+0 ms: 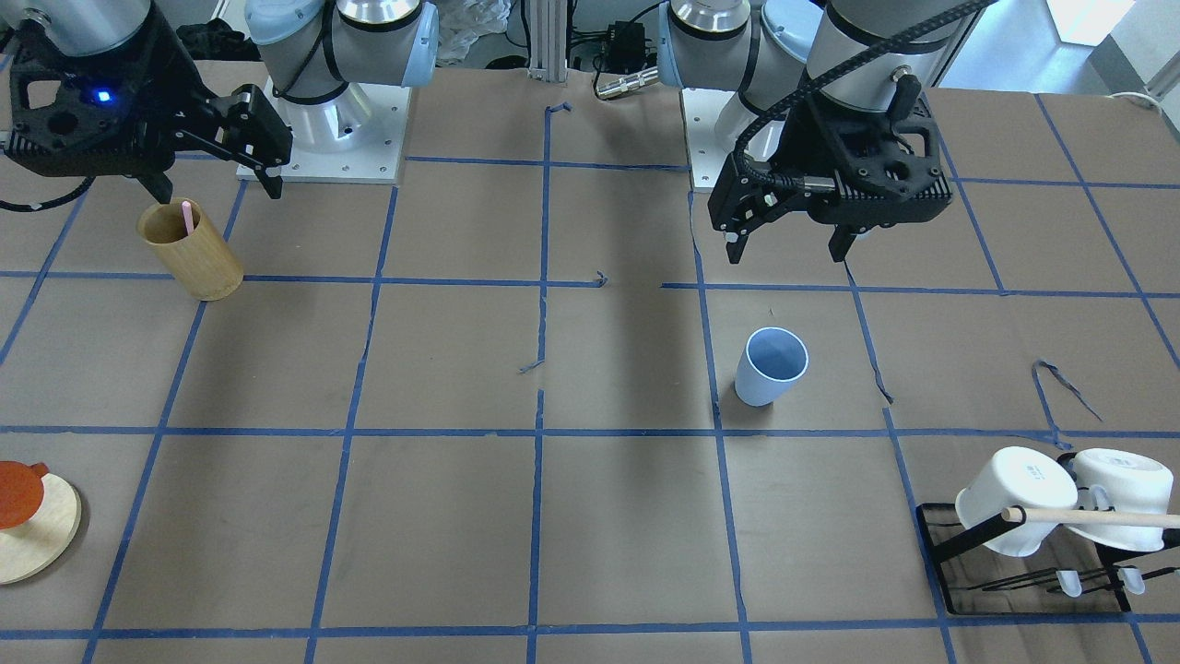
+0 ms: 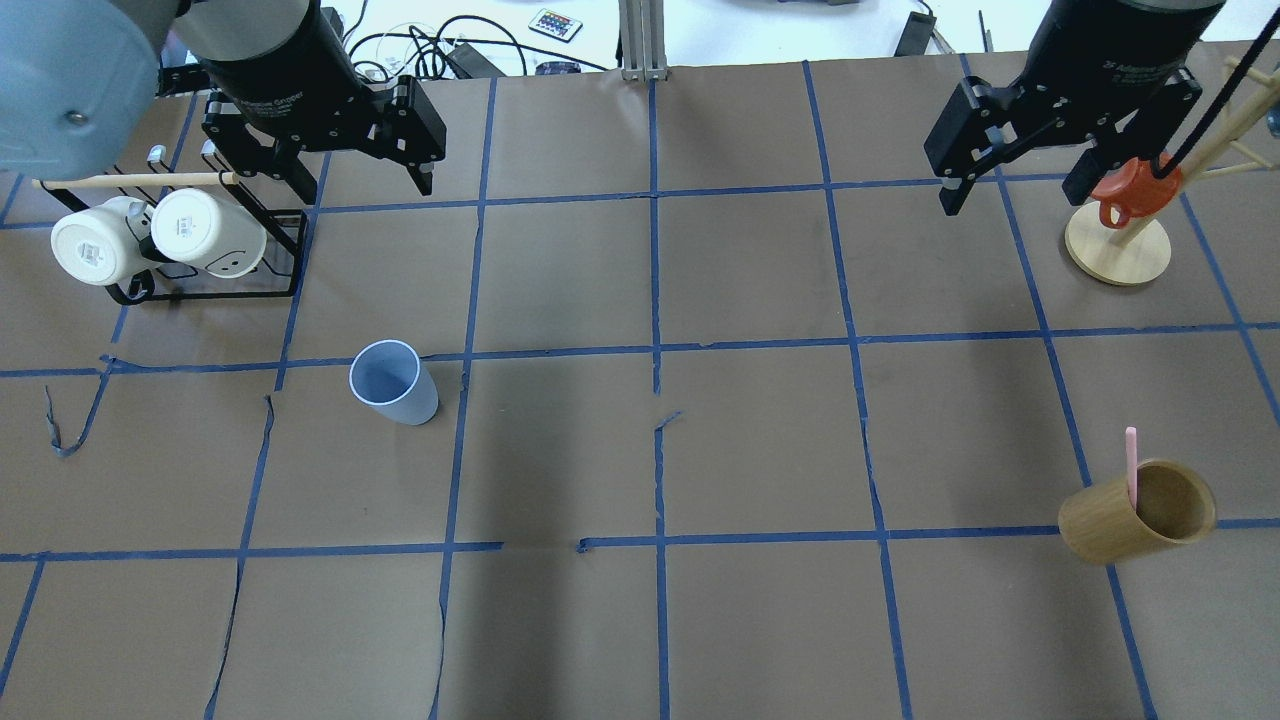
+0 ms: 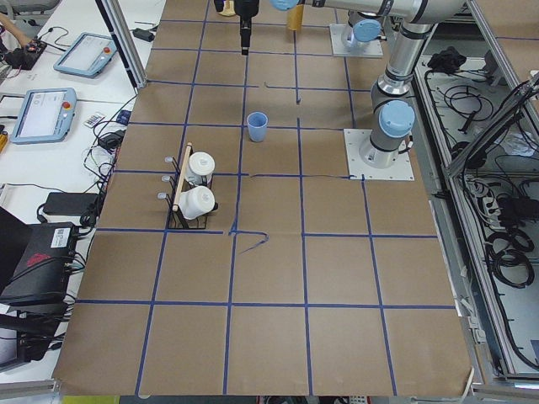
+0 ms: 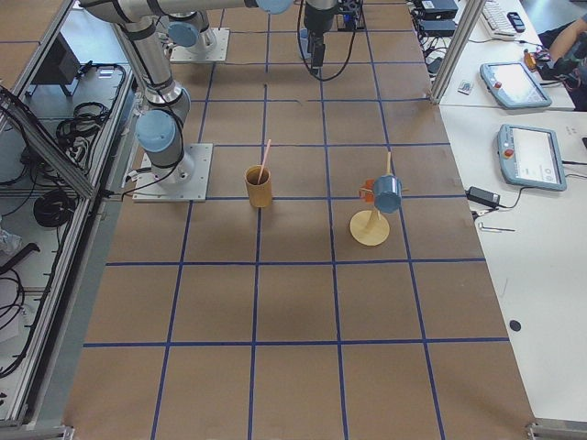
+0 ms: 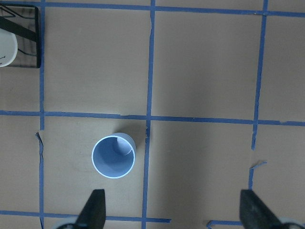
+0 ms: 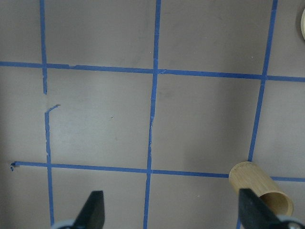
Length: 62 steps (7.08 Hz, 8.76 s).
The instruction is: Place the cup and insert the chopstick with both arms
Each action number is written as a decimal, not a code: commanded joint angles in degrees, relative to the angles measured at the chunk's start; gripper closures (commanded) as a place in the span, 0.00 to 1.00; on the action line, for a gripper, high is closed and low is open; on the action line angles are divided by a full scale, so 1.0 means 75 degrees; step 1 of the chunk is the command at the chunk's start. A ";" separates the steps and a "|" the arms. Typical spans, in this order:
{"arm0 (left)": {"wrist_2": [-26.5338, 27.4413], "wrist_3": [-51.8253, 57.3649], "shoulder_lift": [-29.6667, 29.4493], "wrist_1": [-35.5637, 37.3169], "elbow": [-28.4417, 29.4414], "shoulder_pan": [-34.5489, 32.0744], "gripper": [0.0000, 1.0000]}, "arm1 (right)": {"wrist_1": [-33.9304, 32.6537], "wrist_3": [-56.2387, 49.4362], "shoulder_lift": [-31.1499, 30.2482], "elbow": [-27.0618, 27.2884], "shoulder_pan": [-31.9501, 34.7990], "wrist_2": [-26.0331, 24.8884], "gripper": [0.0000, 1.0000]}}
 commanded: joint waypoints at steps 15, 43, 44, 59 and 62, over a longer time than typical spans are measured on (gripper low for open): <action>0.0000 0.1318 -0.0029 0.2571 -0.2856 0.2001 0.00 | -0.0259 0.0010 0.0240 0.1940 -0.2172 -0.0724 0.00; -0.0855 -0.5032 -0.2454 0.5111 -0.2372 -0.2111 0.19 | 0.4788 0.3667 0.0709 -0.0301 -0.3468 0.0491 0.99; -0.0832 -0.4986 -0.2373 0.5135 -0.2360 -0.2111 0.00 | 0.4930 0.3667 0.0709 -0.0594 -0.3444 0.0959 0.99; -0.0129 0.0288 0.0417 0.1081 -0.1165 0.0760 0.00 | -0.0963 0.9714 0.2280 0.0129 0.0693 0.6893 1.00; -0.0105 0.0288 0.0464 0.1057 -0.1177 0.0760 0.00 | -0.0975 0.9925 0.2291 0.0141 0.0716 0.6893 0.31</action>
